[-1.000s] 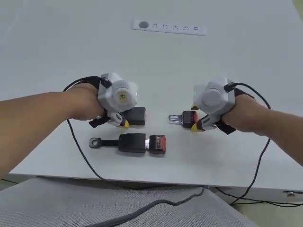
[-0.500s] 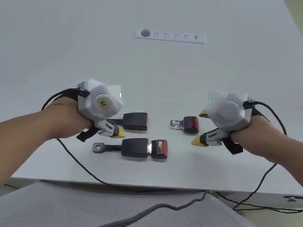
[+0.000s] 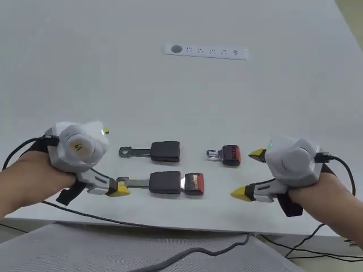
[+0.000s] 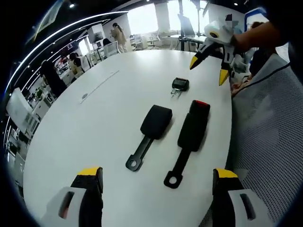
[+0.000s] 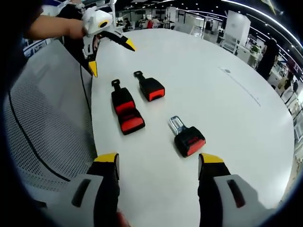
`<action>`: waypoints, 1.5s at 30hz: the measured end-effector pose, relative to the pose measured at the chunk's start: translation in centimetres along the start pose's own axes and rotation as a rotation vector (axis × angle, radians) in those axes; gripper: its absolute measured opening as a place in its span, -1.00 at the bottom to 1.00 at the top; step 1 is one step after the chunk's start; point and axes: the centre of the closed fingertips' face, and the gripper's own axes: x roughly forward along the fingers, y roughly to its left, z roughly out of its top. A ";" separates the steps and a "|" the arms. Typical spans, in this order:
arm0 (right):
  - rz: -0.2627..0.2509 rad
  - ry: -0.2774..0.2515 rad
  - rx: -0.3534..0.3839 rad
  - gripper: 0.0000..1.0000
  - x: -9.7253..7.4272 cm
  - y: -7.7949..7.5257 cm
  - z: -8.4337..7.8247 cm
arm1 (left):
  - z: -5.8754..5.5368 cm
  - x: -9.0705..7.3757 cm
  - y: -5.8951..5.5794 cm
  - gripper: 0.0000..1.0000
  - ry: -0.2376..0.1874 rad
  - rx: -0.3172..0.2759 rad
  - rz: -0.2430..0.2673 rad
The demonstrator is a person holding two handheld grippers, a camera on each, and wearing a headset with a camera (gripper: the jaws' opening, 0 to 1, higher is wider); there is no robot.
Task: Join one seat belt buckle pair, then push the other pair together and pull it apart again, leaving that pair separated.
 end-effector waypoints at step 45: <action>-0.107 -0.234 0.093 0.99 -2.2 2.5 1.7 | -1.0 -3.7 -0.1 1.00 -0.247 -0.192 0.074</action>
